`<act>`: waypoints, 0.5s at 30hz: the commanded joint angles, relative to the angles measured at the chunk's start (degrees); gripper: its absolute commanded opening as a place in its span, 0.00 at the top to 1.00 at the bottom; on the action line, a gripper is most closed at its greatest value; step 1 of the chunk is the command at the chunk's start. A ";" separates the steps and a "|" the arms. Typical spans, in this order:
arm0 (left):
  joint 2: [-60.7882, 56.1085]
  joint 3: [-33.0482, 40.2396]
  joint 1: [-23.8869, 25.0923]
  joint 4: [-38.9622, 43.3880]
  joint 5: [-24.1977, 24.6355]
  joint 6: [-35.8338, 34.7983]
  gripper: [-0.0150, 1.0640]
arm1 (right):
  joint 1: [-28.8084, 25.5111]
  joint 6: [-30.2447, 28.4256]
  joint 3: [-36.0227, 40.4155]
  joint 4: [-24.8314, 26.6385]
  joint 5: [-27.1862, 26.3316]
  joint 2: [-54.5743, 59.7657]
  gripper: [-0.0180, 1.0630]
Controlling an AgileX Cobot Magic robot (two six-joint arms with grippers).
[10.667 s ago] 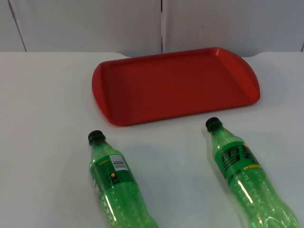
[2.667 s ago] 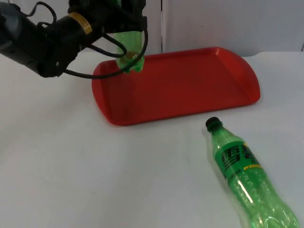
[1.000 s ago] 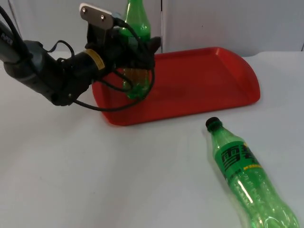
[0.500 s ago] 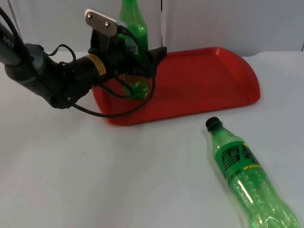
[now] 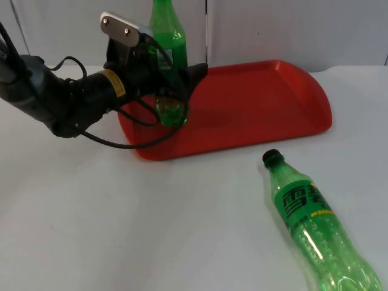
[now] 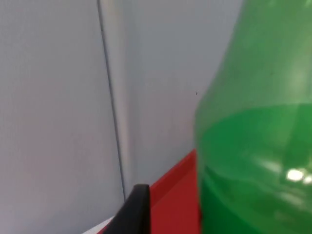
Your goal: Place the bottle upright on the tray.
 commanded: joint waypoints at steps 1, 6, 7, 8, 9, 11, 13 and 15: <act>-0.20 0.29 0.28 1.54 -0.85 -0.74 0.01 | -0.32 -0.03 0.13 0.13 0.02 -0.25 0.01; -0.49 0.87 0.39 3.02 -0.97 -0.98 0.01 | -0.32 -0.03 0.13 0.13 0.02 -0.25 0.01; -0.80 1.61 0.39 3.02 -0.97 -0.98 0.01 | -0.32 -0.03 0.13 0.13 0.02 -0.25 0.01; -1.23 2.45 0.39 2.67 -1.18 -0.85 0.01 | -0.32 -0.03 0.13 0.13 0.02 -0.25 0.01; -1.23 2.45 0.39 2.67 -1.18 -0.85 0.01 | -0.32 -0.03 0.13 0.13 0.02 -0.25 0.01; -2.22 4.27 0.39 2.04 -1.18 -0.05 0.01 | -0.32 -0.03 0.13 0.13 0.02 -0.25 0.01; -3.09 5.96 0.39 2.03 -1.18 0.09 0.01 | -0.32 -0.03 0.13 0.13 0.02 -0.25 0.01; -3.63 7.31 0.39 1.17 -1.27 0.09 0.01 | -0.32 -0.03 0.13 0.13 0.02 -0.25 0.01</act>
